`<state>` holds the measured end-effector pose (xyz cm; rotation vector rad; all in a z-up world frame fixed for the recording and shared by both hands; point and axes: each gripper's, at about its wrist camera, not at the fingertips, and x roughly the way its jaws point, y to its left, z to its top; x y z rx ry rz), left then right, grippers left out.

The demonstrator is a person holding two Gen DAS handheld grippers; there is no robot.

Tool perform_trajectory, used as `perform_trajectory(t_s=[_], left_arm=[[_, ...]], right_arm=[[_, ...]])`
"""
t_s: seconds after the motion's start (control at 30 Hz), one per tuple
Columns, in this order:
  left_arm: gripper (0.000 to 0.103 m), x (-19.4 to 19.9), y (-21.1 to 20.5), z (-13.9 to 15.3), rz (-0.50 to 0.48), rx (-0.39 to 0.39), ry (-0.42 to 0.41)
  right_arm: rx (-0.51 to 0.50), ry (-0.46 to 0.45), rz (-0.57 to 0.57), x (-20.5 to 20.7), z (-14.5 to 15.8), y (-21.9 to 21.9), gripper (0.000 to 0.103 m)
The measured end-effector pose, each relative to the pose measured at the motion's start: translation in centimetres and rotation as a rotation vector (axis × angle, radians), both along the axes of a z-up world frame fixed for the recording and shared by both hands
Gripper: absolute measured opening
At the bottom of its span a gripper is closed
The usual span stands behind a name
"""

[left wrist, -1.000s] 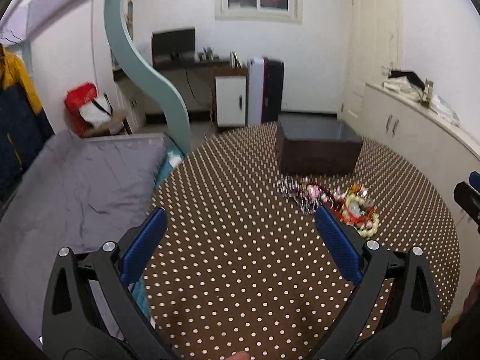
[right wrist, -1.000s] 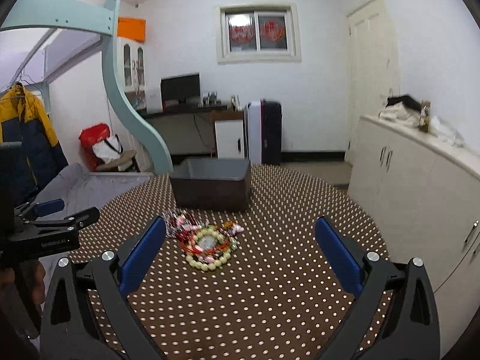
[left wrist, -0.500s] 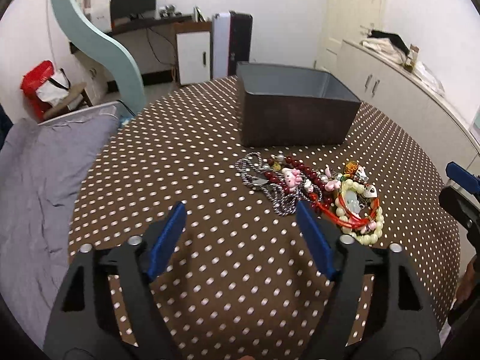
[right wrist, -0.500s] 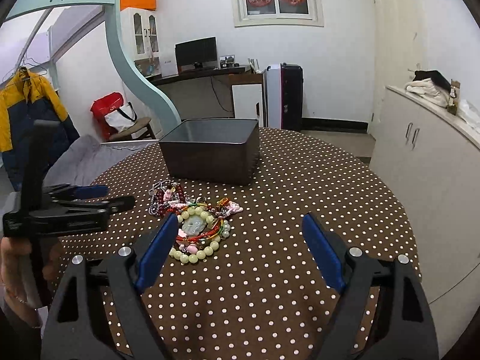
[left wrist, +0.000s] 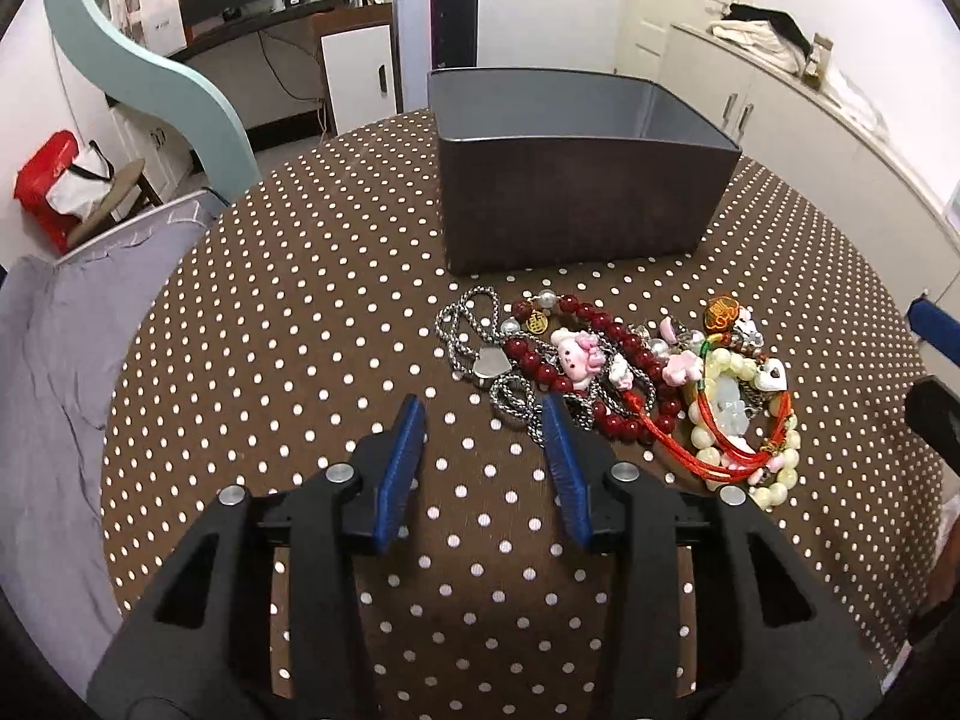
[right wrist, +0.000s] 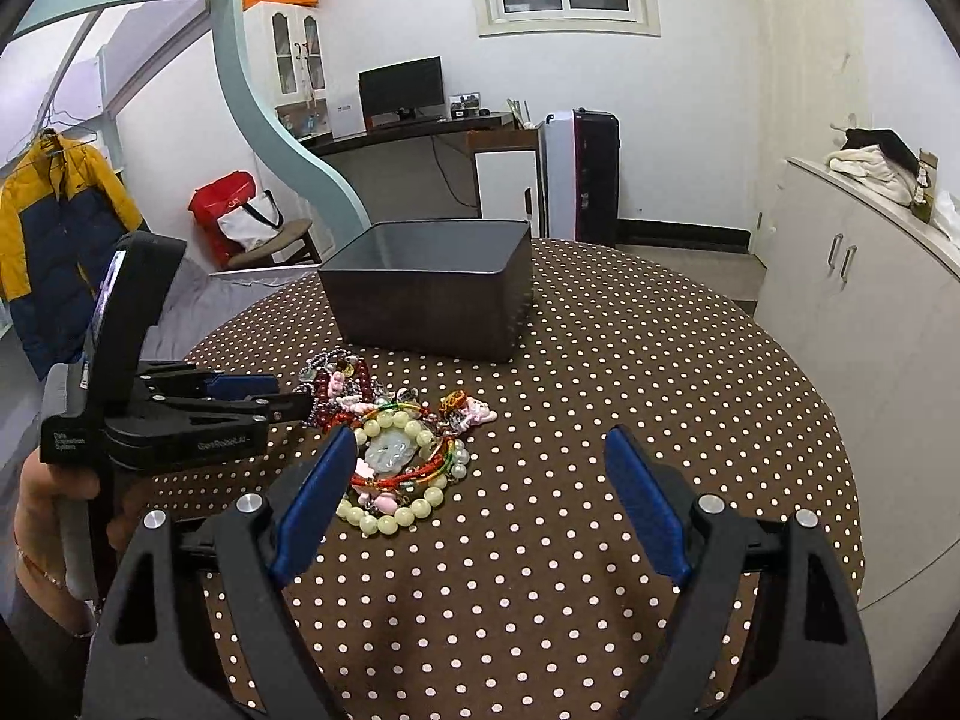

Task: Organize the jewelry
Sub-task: 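Move both tools toward the jewelry pile beside the grey box, then grasp the red bead strand with the right tool while the left grasps the silver chain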

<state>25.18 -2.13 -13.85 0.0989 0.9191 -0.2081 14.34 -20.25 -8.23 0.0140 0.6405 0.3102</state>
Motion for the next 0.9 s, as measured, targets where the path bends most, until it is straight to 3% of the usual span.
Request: perform_trajectory(t_s=[0.13, 0.2, 0.3, 0.43, 0.77, 0.9], left_arm=[[0.036, 0.6, 0.4, -0.4, 0.003, -0.009, -0.01], [0.015, 1.0, 0.2, -0.4, -0.006, 0.016, -0.034], [0.003, 1.1, 0.8, -0.2, 0.003, -0.021, -0.038], [0.003, 0.3, 3.0, 0.3, 0.041, -0.053, -0.067], [0.002, -3.7, 7.9, 1.4, 0.054, -0.146, -0.089], [0.003, -5.1, 8.9, 1.1, 0.048, -0.171, -0.073]], right_arm=[[-0.007, 0.001, 0.004, 0.5, 0.0, 0.5, 0.081], [-0.013, 0.008, 0.008, 0.6, 0.0, 0.7, 0.081], [-0.014, 0.018, 0.018, 0.8, 0.0, 0.9, 0.081], [-0.014, 0.036, 0.041, 1.5, -0.1, 1.2, 0.081], [-0.047, 0.09, 0.18, 4.3, -0.3, 5.3, 0.06], [-0.048, 0.126, 0.242, 5.2, -0.8, 7.5, 0.057]])
